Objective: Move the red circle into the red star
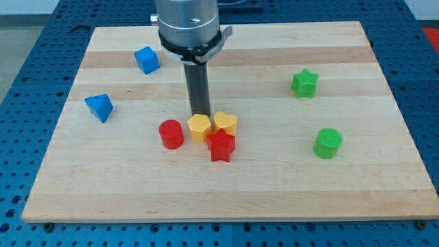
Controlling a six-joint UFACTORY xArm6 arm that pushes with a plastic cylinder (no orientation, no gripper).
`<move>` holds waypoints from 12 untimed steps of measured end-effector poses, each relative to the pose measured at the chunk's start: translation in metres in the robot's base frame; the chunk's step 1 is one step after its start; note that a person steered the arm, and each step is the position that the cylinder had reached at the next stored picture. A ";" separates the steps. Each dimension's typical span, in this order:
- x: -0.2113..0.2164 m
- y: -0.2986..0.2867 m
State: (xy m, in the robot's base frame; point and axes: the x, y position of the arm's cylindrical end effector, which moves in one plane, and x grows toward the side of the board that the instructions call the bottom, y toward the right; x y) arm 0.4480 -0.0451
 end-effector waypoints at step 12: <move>0.114 -0.058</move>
State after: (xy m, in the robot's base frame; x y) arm 0.5615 -0.1028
